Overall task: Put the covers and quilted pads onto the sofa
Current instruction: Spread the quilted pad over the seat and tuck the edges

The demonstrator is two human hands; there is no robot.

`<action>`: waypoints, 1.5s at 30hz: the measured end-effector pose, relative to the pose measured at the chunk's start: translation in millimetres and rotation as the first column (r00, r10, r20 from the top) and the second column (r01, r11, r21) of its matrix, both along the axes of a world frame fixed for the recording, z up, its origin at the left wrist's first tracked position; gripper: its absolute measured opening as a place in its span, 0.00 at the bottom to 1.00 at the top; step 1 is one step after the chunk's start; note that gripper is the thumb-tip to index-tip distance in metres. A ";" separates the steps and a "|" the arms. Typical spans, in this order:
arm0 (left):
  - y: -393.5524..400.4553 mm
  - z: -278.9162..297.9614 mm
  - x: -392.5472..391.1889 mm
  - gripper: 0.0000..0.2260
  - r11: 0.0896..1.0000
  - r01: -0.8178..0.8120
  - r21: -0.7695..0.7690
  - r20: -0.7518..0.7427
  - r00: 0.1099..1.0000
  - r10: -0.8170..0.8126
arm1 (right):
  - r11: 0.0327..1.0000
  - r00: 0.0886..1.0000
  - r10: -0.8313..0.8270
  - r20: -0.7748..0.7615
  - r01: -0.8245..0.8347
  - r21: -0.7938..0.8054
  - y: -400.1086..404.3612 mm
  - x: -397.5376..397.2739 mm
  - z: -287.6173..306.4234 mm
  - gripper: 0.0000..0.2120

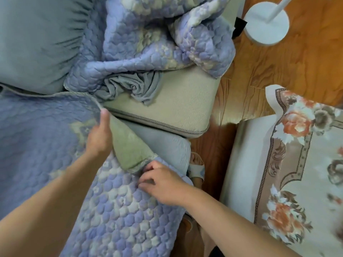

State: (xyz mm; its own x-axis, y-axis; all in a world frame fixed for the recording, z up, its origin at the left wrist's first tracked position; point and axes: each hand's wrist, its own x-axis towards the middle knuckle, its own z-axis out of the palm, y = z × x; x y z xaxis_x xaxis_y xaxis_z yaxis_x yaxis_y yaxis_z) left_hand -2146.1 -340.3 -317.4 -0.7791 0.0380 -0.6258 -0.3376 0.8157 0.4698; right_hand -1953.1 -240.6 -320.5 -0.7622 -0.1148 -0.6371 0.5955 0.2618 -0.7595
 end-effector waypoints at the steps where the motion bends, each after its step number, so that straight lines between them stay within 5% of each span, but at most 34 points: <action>1: 2.1 6.7 -4.2 0.41 0.999 -0.029 -0.030 0.059 0.998 0.030 | 0.998 0.999 -0.015 0.050 0.017 -0.059 -6.4 2.4 -3.0 0.11; 3: 6.1 12.6 -2.5 0.29 0.977 0.156 -0.149 0.100 0.985 -0.142 | 0.960 0.956 -0.271 0.114 0.277 -0.040 -12.7 5.8 -10.2 0.12; 4: 9.3 14.0 1.1 0.21 0.975 0.167 -0.148 0.094 0.984 -0.154 | 0.898 0.898 -0.436 0.057 0.430 0.091 -8.5 7.0 -16.8 0.12; 6: 8.1 13.7 6.3 0.11 0.998 0.055 -0.002 0.131 0.990 -0.054 | 0.702 0.772 -0.611 -0.173 0.630 0.333 12.4 6.7 -26.7 0.13; 7: 2.2 14.5 6.5 0.09 0.988 -0.073 0.138 0.198 0.979 0.044 | 0.680 0.768 -0.592 -0.244 0.639 0.359 26.6 2.4 -27.2 0.16; 10: -15.5 37.1 8.7 0.11 0.835 -0.380 0.398 0.474 0.865 0.168 | 0.941 0.942 -0.323 -0.094 0.330 0.071 62.0 -32.5 -9.7 0.34; 13: -24.2 69.1 18.1 0.09 0.774 -0.433 0.462 0.536 0.832 0.146 | 0.968 0.994 0.109 -0.011 -0.108 -0.224 61.4 -65.3 20.2 0.20; 15: -27.5 82.4 22.2 0.05 0.701 -0.505 0.504 0.541 0.817 0.200 | 0.927 0.932 0.344 -0.117 -0.357 -0.119 65.5 -66.8 33.8 0.02; 17: -24.2 88.8 23.2 0.06 0.663 -0.543 0.515 0.548 0.803 0.232 | 0.819 0.817 0.574 -0.064 -0.570 0.067 88.7 -56.2 33.6 0.12; 20: -4.9 71.1 27.4 0.05 0.797 -0.450 0.403 0.490 0.842 0.227 | 0.665 0.698 0.692 0.185 -0.716 0.211 144.8 -30.4 30.6 0.15; 23: 26.3 43.2 31.3 0.05 0.887 -0.381 0.260 0.374 0.887 0.271 | 0.627 0.689 0.633 0.354 -0.724 0.288 195.1 -11.2 37.8 0.13; 28: 40.5 28.0 17.1 0.09 0.820 -0.500 0.278 0.269 0.860 0.433 | 0.750 0.745 0.517 0.421 -0.631 0.197 225.6 10.4 44.4 0.16; 30: 34.4 22.9 15.9 0.19 0.879 -0.318 0.356 0.359 0.915 0.185 | 0.753 0.786 0.394 0.476 -0.573 0.324 226.8 23.1 15.5 0.14; 33: 31.1 11.9 22.5 0.22 0.947 0.142 0.287 0.305 0.924 -0.231 | 0.627 0.913 -0.096 0.397 -0.254 0.736 227.1 40.7 -31.2 0.08; 36: 20.0 -7.6 24.3 0.29 0.745 0.665 0.039 0.150 0.734 -0.663 | 0.561 0.939 -0.344 0.029 0.180 0.808 194.1 39.2 -44.0 0.10; 40: -1.5 -39.0 30.2 0.34 0.233 0.920 -0.315 0.209 0.307 -0.928 | 0.766 0.984 -0.075 -0.165 0.162 0.622 97.2 37.4 -25.4 0.12; 45: 6.2 -46.3 30.4 0.32 0.129 0.865 -0.485 0.238 0.272 -0.932 | 0.795 0.997 -0.026 -0.075 0.066 0.603 48.5 24.3 -47.0 0.28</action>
State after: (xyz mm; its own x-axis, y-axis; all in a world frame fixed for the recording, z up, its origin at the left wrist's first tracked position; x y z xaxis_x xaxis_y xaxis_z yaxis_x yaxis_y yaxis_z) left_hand -2115.8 -334.2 -363.7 -0.4429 0.5199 -0.7305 0.8117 0.5785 -0.0804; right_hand -1928.8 -192.2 -367.5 -0.7952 0.3148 -0.5182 0.5777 0.6530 -0.4898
